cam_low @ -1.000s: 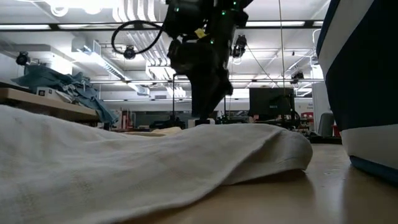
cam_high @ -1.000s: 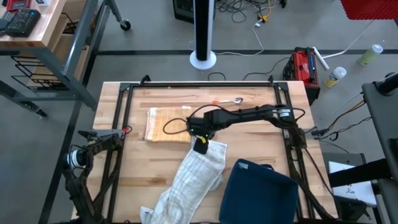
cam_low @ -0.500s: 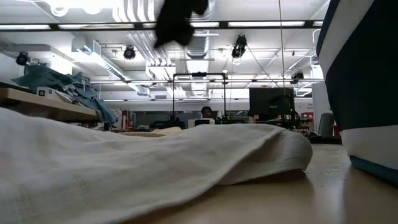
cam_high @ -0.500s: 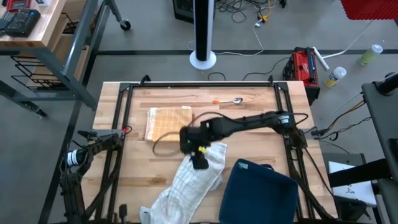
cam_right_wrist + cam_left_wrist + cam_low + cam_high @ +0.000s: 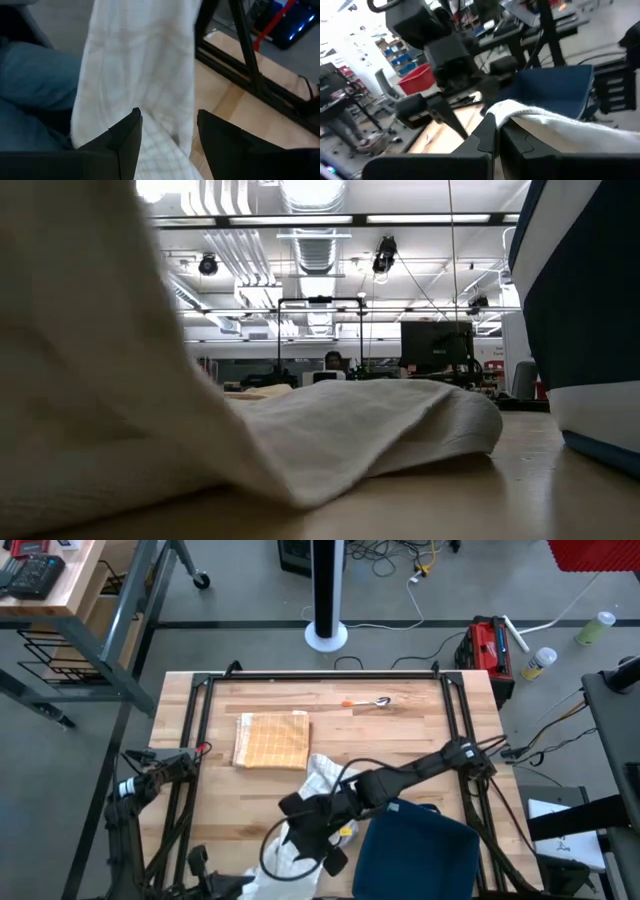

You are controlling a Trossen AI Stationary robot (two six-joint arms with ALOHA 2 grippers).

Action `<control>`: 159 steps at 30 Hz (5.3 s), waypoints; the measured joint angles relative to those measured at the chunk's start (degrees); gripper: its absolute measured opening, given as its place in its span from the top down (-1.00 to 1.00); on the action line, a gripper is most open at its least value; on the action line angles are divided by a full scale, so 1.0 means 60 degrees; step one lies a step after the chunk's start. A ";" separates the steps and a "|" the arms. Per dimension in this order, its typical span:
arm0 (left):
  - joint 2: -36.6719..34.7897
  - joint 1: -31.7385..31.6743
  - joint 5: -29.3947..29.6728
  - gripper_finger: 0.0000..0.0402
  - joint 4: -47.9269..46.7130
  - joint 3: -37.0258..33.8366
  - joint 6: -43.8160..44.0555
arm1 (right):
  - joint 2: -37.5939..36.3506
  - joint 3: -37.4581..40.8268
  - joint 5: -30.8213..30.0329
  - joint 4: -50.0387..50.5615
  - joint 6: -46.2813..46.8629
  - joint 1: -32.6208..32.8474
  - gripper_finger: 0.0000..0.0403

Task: Fold towel
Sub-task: Fold the white towel

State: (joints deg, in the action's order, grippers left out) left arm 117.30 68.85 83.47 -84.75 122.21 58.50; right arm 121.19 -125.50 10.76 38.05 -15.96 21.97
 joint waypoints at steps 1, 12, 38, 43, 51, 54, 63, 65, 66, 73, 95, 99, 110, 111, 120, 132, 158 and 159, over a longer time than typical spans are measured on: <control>-0.0009 -0.0131 -0.0322 1.00 -0.0041 0.0134 -0.0201 | 0.0039 0.0063 0.0038 -0.0152 -0.0018 0.0040 0.09; -0.0018 -0.1713 -0.1529 1.00 -0.0873 -0.0156 -0.0412 | 0.0236 0.2332 -0.0588 -0.3471 0.0991 0.0147 0.21; -0.7268 -0.5014 -0.0518 0.57 0.0643 -0.5816 -0.1670 | -0.6258 0.5957 0.0549 -0.3821 0.0440 -0.4857 1.00; -0.8574 -0.5886 -0.1541 0.49 0.0918 -0.6895 -0.2142 | -0.6217 0.4951 0.0541 -0.3631 0.0499 -0.5969 1.00; -1.0097 -0.7089 -0.4833 0.46 0.7596 -0.9510 -0.7245 | -0.5105 0.2732 0.5114 -0.2714 0.0856 -0.7184 1.00; -1.0634 -0.8055 -0.6566 0.46 1.1096 -1.0666 -0.9760 | -0.4639 0.2041 0.6534 -0.2224 0.1339 -0.7240 1.00; -1.1205 -1.0530 -0.9308 0.51 1.4664 -1.2844 -1.1877 | -0.4609 0.2035 0.7636 0.0400 -0.0111 -0.7224 1.00; -1.1060 -1.0659 -1.0494 0.47 1.5177 -1.3114 -1.2214 | -0.4628 0.2042 0.7779 0.0977 -0.0310 -0.7100 1.00; -1.0978 -1.0714 -1.1330 0.45 1.5462 -1.3279 -1.2272 | -0.4636 0.2042 0.7775 0.1130 -0.0363 -0.7027 1.00; -0.9898 -1.0770 -1.3491 0.23 1.7646 -1.3737 -1.1507 | -0.4708 0.2049 0.6163 0.1050 0.0485 -0.6504 1.00; -0.7737 -1.0628 -1.1149 -0.27 1.6414 -1.2980 -1.0825 | -0.4962 0.1481 0.3454 0.0096 0.2236 -0.6373 1.00; -0.7628 -1.0628 -1.0893 -0.20 1.6430 -1.2980 -1.0826 | -0.4962 0.1481 0.3451 0.0100 0.2239 -0.6373 1.00; -0.7797 -1.0369 -0.6663 0.88 1.6512 -1.2980 -1.2379 | -0.4972 0.1481 0.3447 0.0093 0.2232 -0.6370 1.00; -0.7999 -1.0335 -0.6314 0.92 1.6595 -1.2967 -1.2769 | -0.4999 0.1481 0.3447 0.0174 0.2229 -0.6370 1.00; -0.9103 -1.0235 -0.4243 0.99 1.5239 -1.0091 -1.7475 | -0.5243 -0.0103 0.3396 0.0810 0.1812 -0.6526 1.00; -0.7255 -1.0242 -0.3450 1.00 1.5225 -0.4320 -2.3367 | -0.5317 -0.1593 0.3708 -0.1396 0.6068 -0.6383 1.00; -0.3592 -1.0760 -0.2609 1.00 1.5526 0.0626 -2.8308 | -0.5065 -0.1452 -0.3104 0.6245 0.1231 -0.5812 0.32; -0.3603 -1.0837 -0.2606 1.00 1.5522 0.0623 -2.8308 | -0.5068 -0.1452 -0.3870 0.6364 0.0967 -0.5823 0.30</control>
State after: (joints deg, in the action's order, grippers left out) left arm 95.68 3.83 67.83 8.38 125.95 -111.35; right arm 90.78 -134.21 -12.46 76.24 -10.16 -12.97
